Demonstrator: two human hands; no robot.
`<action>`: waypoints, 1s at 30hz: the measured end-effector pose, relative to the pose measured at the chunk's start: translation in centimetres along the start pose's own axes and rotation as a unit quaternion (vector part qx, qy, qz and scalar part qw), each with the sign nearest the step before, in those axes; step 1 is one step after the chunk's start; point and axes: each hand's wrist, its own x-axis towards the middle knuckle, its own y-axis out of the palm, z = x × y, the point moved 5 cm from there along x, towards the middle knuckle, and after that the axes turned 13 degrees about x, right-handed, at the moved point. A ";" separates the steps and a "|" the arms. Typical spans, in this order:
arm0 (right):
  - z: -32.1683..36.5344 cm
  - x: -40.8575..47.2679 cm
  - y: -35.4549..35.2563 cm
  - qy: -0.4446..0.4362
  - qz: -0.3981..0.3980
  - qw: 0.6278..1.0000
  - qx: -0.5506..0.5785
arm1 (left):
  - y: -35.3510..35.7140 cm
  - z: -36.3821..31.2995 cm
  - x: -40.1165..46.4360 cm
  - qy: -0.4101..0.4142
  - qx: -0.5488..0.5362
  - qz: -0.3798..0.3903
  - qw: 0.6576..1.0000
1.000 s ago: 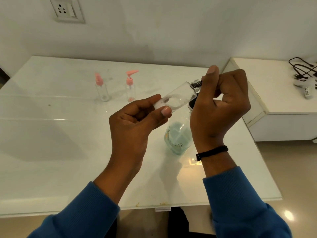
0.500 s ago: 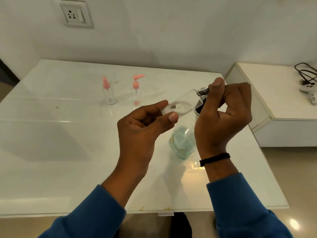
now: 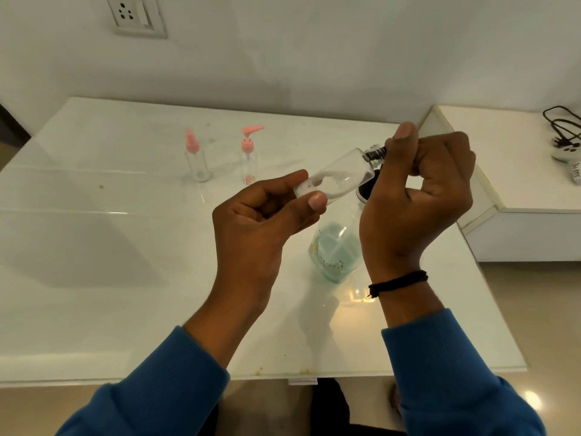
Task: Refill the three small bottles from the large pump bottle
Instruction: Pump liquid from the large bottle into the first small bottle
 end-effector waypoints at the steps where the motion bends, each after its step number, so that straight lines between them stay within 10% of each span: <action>1: 0.0 -0.2 -0.1 0.000 0.001 1.000 0.008 | 0.0 0.0 0.0 0.000 0.000 0.000 1.000; 30: -0.5 0.2 -0.1 0.025 -0.004 1.000 0.016 | 0.1 0.1 -0.2 -0.002 0.001 -0.001 1.000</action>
